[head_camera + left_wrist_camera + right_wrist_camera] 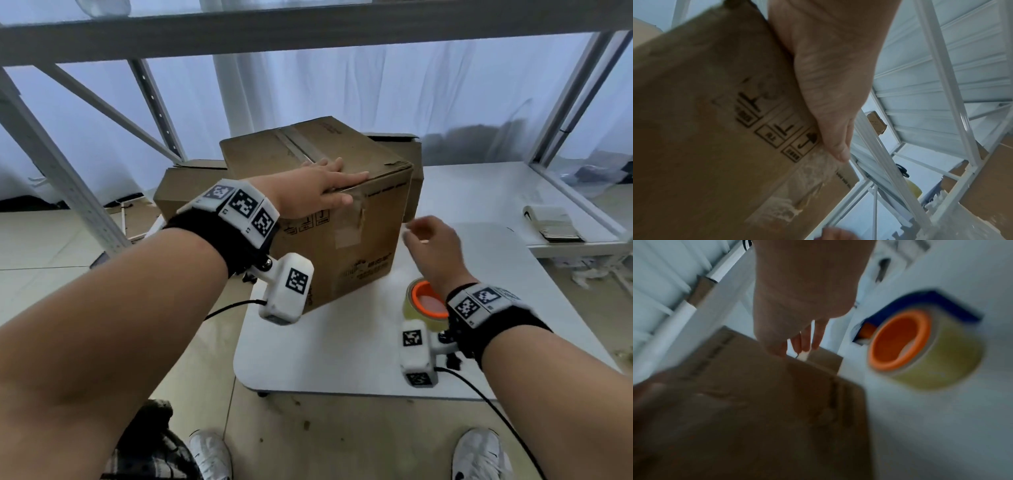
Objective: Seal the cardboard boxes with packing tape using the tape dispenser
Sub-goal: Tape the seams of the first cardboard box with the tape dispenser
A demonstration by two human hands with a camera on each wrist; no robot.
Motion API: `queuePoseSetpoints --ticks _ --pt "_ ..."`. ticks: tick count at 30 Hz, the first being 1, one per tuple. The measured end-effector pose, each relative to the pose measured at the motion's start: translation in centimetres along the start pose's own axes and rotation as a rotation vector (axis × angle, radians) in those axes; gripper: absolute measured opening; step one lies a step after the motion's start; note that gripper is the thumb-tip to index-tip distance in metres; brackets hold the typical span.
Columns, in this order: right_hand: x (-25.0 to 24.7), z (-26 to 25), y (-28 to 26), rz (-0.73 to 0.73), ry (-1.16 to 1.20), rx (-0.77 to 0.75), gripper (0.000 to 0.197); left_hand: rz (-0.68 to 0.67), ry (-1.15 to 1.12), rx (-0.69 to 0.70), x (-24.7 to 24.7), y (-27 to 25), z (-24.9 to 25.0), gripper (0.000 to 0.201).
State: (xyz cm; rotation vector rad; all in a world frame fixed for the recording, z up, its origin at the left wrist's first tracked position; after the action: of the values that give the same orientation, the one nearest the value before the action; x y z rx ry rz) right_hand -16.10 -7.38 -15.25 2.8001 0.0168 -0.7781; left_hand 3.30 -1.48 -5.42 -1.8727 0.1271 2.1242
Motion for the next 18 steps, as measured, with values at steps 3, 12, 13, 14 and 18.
queuePoseSetpoints --ticks 3,12,13,14,18 --pt "2.1 -4.1 -0.8 -0.055 0.366 0.025 0.006 0.061 0.016 -0.010 -0.1 -0.3 0.2 0.049" --pt "4.0 -5.2 -1.2 -0.142 0.489 0.080 0.017 0.162 0.008 0.014 -0.4 -0.3 0.1 0.048" --pt "4.2 -5.1 -1.2 -0.146 0.488 0.091 0.020 0.164 0.006 0.014 -0.4 -0.3 0.1 0.048" --pt "4.2 -5.1 -1.2 -0.151 0.482 0.095 0.021 0.166 0.003 0.016 -0.4 -0.3 0.0 0.048" --pt "4.5 -5.8 -1.6 -0.243 0.454 0.052 0.021 0.163 -0.005 0.019 -0.2 0.0 -0.2 0.048"
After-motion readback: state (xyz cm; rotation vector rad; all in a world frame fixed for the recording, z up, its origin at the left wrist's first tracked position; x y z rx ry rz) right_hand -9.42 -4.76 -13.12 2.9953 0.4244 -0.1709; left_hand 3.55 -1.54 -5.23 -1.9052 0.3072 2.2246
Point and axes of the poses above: each hand's wrist, its own y-axis towards the middle knuckle, its own x-axis out of the palm, z = x × y, the point moved 8 cm from there along y, towards the middle knuckle, and after that the axes turned 3 degrees about x, right-handed, at the moved point
